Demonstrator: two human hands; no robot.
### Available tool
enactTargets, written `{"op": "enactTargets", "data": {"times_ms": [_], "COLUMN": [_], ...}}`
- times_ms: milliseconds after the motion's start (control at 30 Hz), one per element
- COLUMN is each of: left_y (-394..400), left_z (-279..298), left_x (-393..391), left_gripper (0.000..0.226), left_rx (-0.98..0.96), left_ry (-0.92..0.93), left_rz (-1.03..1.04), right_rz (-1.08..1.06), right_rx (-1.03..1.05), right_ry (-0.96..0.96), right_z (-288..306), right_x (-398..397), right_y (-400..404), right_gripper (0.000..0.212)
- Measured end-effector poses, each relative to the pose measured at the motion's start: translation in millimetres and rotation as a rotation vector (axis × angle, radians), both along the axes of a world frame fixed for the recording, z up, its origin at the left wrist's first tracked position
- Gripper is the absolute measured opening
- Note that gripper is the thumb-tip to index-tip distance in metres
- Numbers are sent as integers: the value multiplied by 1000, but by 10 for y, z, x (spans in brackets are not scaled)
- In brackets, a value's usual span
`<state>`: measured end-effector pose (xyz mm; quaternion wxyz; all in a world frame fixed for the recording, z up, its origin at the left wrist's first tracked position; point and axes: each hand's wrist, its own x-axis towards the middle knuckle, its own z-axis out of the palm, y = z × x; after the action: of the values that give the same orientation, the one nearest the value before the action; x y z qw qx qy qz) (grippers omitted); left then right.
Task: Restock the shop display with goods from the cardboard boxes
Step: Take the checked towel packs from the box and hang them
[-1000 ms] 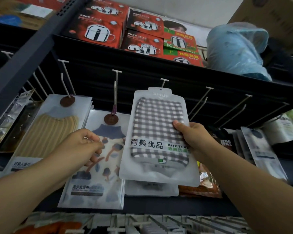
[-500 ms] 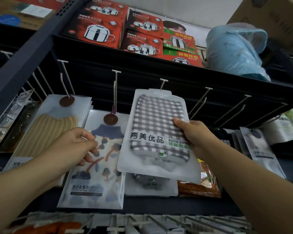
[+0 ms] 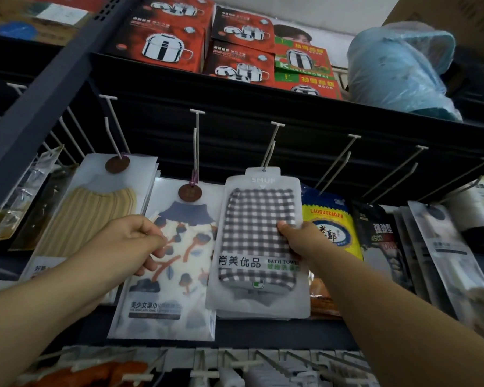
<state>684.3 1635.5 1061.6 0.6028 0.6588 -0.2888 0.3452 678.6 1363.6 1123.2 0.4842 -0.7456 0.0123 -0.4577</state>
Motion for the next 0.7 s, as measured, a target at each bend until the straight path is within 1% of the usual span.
{"op": "enactTargets", "data": {"times_ms": [67,133,200,267,300,367,467,567,700], "left_y": [12,25,43,47,45,24,-47,-147,-303], "left_z": [10,16,0,-36,-56,-92,-142,-206,-351], "left_x": [17,29,38,28,14,-38,-144,-246,-387], "left_gripper": [7,7,9,11,10,10,10,11,15], "left_rx": [-5,5,21,45,50,36,14,25,6], "left_ry": [2,-2,-7,-15,-20,-26,-31,-58,-103], "left_rz": [-5,-12,-21,-23,-24,-36,-62,-82,-129], "right_rz": [-67,-124,-132,-143,-166,-244,-319,-273,-134], "right_rx": [-11,-13,-19,-74,-111,-176,-265,-310,-229], "right_ry": [13,-40,-96,-90,-60,-30,-65,-155,-324], "right_z": [28,33,-6,-63,-94,-157,-245,-347,-588], "right_x": [148,276,360,402,393,345,153,-217,-848], "right_y": [-31,-58,-62,-72,-65,-75,-105,-127,-181], "right_gripper": [52,57,67,76,76,73,67,55,33]}}
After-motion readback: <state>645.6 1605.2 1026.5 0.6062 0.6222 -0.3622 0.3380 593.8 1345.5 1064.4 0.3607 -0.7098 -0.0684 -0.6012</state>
